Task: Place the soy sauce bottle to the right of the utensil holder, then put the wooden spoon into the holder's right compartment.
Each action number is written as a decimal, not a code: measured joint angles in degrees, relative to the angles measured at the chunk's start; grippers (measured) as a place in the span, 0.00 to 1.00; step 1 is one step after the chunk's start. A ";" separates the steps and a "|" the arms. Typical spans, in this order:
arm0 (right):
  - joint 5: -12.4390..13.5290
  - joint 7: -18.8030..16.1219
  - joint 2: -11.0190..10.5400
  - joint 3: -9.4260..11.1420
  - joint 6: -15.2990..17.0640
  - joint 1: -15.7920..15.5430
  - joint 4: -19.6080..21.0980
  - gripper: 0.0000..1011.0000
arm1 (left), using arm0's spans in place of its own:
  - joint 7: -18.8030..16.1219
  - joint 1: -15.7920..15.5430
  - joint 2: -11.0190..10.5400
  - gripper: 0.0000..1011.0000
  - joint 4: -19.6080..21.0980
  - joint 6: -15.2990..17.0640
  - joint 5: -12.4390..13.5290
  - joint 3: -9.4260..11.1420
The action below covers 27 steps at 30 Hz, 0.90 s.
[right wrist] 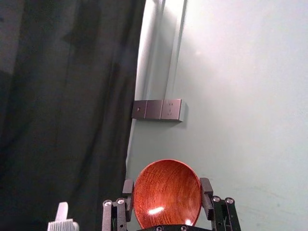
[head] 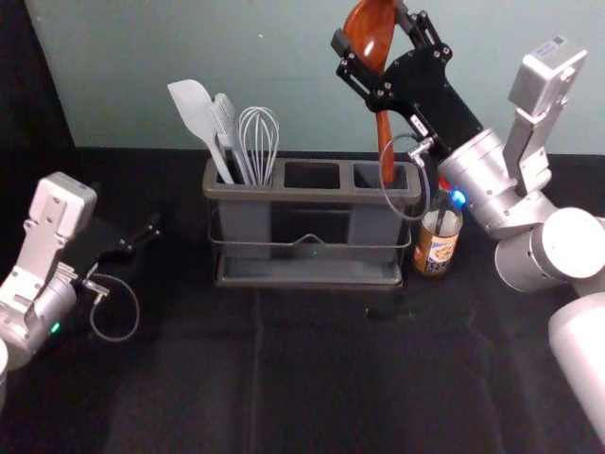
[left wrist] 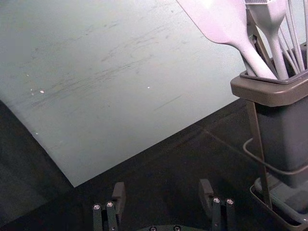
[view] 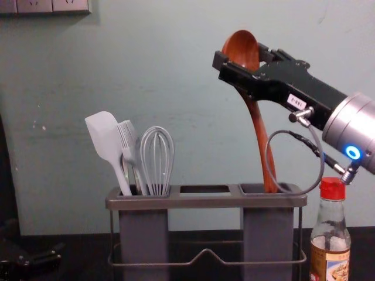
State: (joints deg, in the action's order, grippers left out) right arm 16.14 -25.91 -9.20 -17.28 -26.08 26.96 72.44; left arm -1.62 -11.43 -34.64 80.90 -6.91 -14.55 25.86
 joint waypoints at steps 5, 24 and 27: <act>-0.45 -0.05 0.45 -0.27 -0.58 -0.09 -1.11 0.83 | 0.00 0.00 0.00 0.99 0.00 0.00 0.00 0.00; -1.47 -0.23 1.40 -0.35 -2.60 -1.83 -4.83 0.83 | 0.00 0.00 0.00 0.99 0.00 0.00 0.00 0.00; -1.58 -0.23 1.49 -0.26 -2.75 -2.19 -5.07 0.83 | 0.00 0.00 0.00 0.99 0.00 0.00 0.00 0.00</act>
State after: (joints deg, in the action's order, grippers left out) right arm 14.56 -26.14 -7.71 -17.54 -28.83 24.77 67.37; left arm -1.62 -11.43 -34.64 80.90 -6.91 -14.55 25.86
